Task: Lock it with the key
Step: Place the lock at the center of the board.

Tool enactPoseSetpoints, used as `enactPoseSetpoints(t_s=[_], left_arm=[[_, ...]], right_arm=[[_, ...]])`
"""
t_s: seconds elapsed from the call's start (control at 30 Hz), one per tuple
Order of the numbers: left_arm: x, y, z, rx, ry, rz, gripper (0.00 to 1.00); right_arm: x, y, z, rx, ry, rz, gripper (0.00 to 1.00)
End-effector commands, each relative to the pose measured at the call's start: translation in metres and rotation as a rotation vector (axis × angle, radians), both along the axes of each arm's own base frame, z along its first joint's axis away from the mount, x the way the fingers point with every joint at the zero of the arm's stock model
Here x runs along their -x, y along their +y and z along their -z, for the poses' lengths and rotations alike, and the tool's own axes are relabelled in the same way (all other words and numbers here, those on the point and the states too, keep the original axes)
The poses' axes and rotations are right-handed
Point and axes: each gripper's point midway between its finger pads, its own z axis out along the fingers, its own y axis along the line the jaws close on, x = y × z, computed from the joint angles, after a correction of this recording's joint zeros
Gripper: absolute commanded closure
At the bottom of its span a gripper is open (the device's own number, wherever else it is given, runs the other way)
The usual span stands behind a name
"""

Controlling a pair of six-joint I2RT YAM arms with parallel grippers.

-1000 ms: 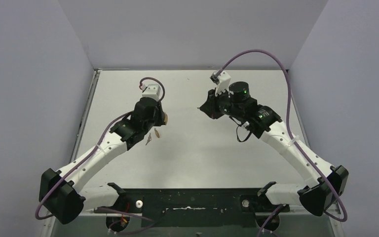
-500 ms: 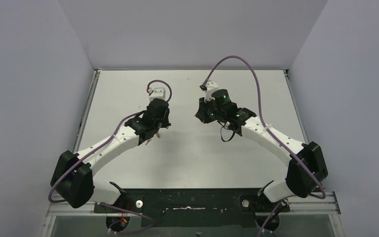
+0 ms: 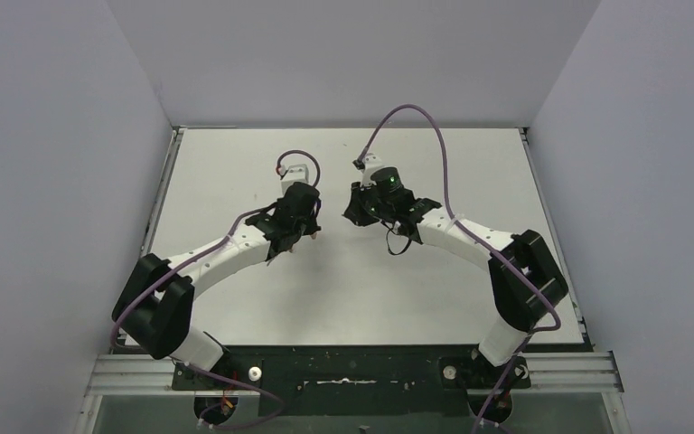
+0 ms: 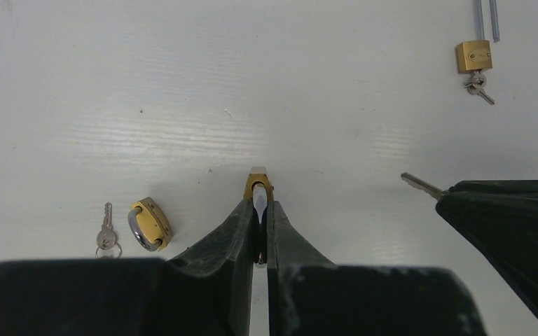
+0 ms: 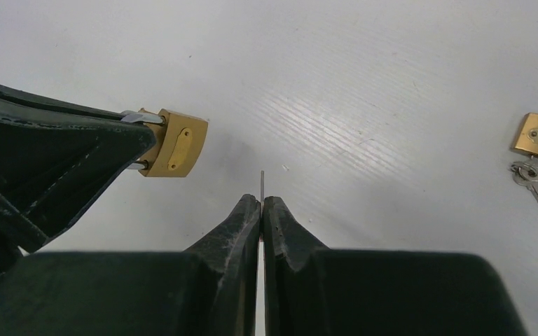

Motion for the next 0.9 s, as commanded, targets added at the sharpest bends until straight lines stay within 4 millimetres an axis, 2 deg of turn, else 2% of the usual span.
enactPoseSetpoints(t_s=[0.0, 0.13, 0.27, 0.5, 0.73, 0.87], left_arm=[[-0.026, -0.017, -0.029, 0.095, -0.113, -0.028, 1.0], [-0.028, -0.018, -0.02, 0.084, -0.098, -0.034, 1.0], [-0.029, -0.021, -0.009, 0.085, -0.076, -0.038, 1.0], [-0.032, -0.028, 0.006, 0.101, -0.051, -0.04, 1.0], [-0.031, -0.026, 0.018, 0.086, -0.018, -0.064, 1.0], [-0.03, -0.028, 0.024, 0.086, 0.003, -0.06, 1.0]], right_arm=[[-0.019, 0.02, -0.009, -0.071, -0.048, -0.017, 1.0], [-0.021, 0.028, 0.015, -0.067, -0.002, -0.031, 1.0], [-0.026, 0.034, 0.029, -0.066, 0.015, -0.039, 1.0], [-0.031, 0.041, 0.042, -0.072, 0.037, -0.052, 1.0], [-0.033, 0.043, 0.058, -0.079, 0.069, -0.046, 1.0], [-0.035, 0.045, 0.065, -0.091, 0.086, -0.043, 0.96]])
